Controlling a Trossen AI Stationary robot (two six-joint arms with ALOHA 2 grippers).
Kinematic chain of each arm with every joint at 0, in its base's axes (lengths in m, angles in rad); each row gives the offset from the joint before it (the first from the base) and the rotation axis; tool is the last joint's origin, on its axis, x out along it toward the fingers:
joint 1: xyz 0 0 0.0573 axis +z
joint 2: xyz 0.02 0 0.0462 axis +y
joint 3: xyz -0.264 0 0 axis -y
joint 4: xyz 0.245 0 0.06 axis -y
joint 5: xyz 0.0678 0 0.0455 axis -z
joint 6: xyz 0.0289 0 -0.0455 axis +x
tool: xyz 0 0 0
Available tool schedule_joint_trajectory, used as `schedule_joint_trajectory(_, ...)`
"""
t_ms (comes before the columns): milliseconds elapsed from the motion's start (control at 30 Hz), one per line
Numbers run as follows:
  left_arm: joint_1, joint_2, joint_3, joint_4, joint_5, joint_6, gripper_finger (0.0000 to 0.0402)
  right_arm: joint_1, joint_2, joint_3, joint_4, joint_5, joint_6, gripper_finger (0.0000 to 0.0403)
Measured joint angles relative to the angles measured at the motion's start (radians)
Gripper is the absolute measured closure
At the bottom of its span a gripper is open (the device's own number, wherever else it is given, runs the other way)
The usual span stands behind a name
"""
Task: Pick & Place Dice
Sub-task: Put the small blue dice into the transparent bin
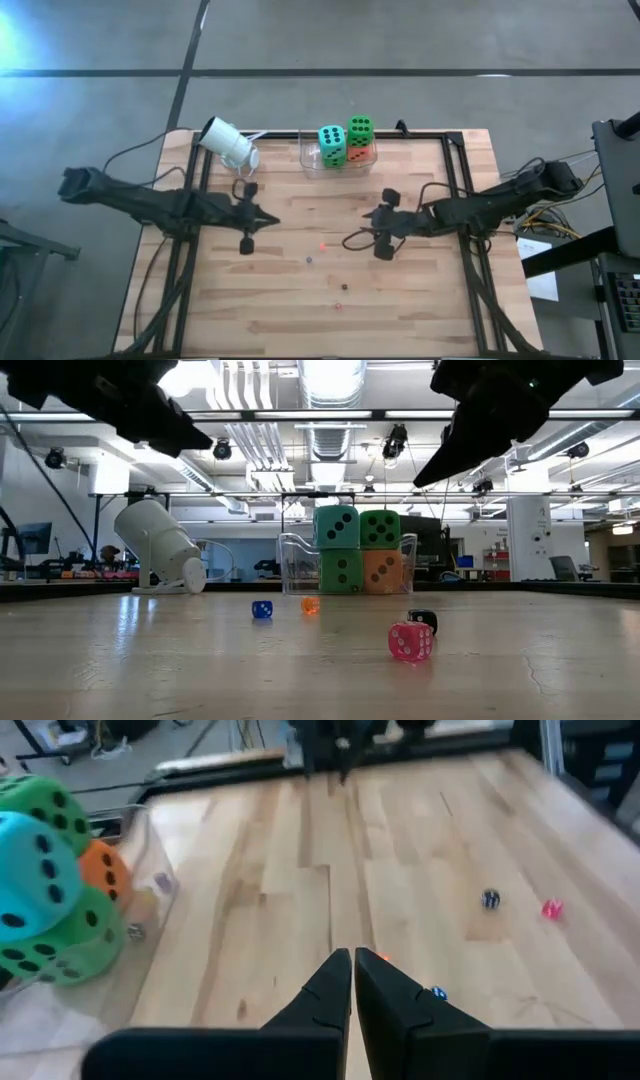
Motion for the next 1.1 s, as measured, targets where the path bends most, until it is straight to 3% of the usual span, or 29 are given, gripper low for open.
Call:
schedule_joint_trajectory(233, -0.108, 0.191, 0.084, -0.003, -0.035, 0.004, 0.0378, 0.014, 0.0, -0.011, 0.003, 0.0, -0.022, 0.026)
schedule_joint_trajectory(533, -0.112, 0.352, 0.159, -0.004, -0.036, -0.032, 0.0372, 0.042, 0.0, -0.012, 0.009, 0.0, -0.037, 0.0264)
schedule_joint_trajectory(867, -0.126, 0.497, 0.244, 0.0, -0.035, 0.062, 0.0292, 0.047, 0.0, -0.012, 0.01, 0.001, -0.029, 0.0268)
schedule_joint_trajectory(1100, -0.132, 0.641, 0.252, 0.067, -0.029, 0.11, 0.0277, 0.047, 0.0, -0.012, 0.011, 0.001, -0.029, 0.0268)
